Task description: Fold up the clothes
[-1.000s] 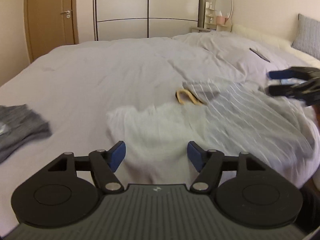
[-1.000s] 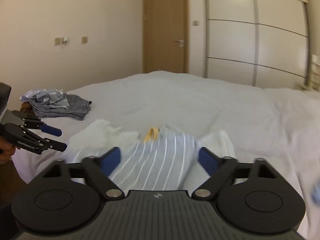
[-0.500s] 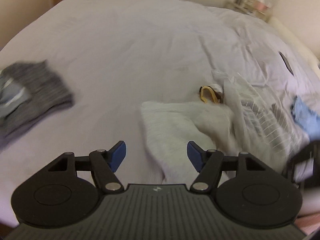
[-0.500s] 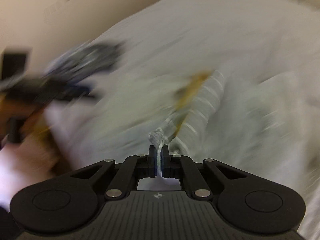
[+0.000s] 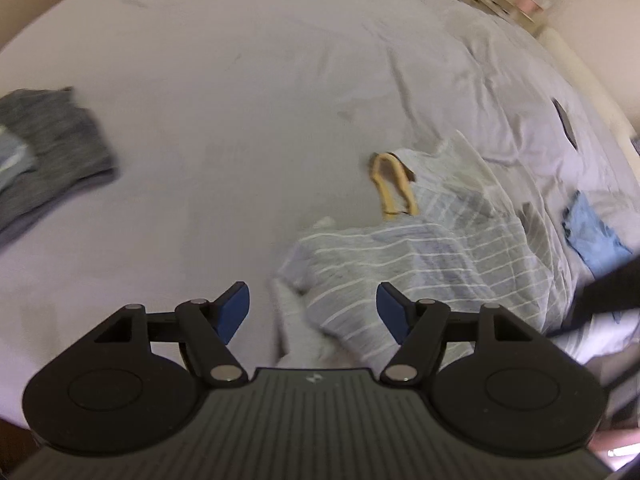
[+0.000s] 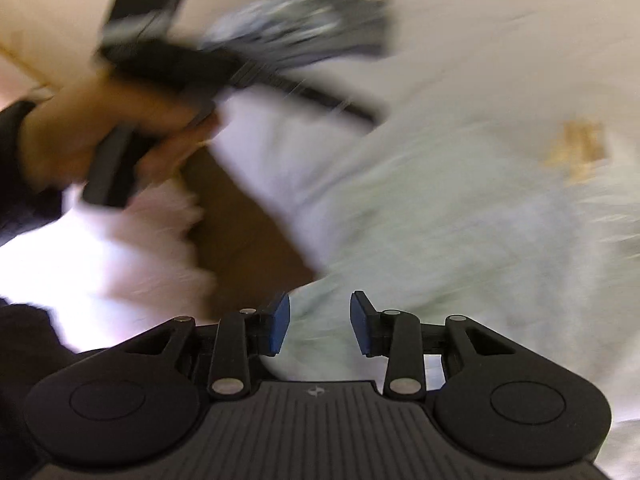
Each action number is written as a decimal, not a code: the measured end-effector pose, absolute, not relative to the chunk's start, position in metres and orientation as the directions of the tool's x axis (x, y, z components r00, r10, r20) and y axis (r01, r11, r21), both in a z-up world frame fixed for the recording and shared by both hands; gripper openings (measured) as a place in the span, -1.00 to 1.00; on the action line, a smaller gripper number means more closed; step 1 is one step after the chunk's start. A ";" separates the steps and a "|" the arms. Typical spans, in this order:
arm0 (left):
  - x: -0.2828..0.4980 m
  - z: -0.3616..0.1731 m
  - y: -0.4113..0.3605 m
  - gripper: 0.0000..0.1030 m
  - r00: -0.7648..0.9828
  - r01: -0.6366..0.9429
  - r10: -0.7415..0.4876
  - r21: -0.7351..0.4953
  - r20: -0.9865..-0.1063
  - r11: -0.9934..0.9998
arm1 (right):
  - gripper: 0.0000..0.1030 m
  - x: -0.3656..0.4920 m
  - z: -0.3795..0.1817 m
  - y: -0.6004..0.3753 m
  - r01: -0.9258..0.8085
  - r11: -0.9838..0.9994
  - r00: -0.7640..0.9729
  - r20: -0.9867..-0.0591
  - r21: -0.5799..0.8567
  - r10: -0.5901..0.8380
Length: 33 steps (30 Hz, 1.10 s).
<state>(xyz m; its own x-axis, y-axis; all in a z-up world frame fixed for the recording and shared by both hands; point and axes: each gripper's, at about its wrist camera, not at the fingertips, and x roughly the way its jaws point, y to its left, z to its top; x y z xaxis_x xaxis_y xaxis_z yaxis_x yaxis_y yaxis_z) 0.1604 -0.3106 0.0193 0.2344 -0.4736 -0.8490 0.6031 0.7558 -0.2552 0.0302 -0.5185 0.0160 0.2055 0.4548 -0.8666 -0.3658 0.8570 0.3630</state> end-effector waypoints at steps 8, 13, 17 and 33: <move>0.139 -0.018 -0.372 -0.96 0.130 0.752 -0.454 -0.211 -0.881 0.624 | 0.07 0.069 0.017 -0.605 -0.228 0.965 0.319 -0.927 0.126 0.196; 0.092 0.007 -0.370 -0.97 0.004 0.822 -0.540 -0.305 -0.841 0.481 | 0.09 0.105 -0.007 -0.637 -0.291 0.952 0.312 -0.931 0.099 0.192; 0.041 0.020 -0.365 -0.95 -0.155 0.835 -0.516 -0.391 -0.842 0.387 | 0.09 0.142 -0.031 -0.643 -0.450 0.889 0.310 -0.920 0.080 0.240; 0.062 0.001 -0.314 -0.05 0.170 0.386 -0.428 -0.340 -0.888 0.858 | 0.53 0.218 -0.116 -0.618 -0.874 0.486 0.165 -0.946 -0.009 0.280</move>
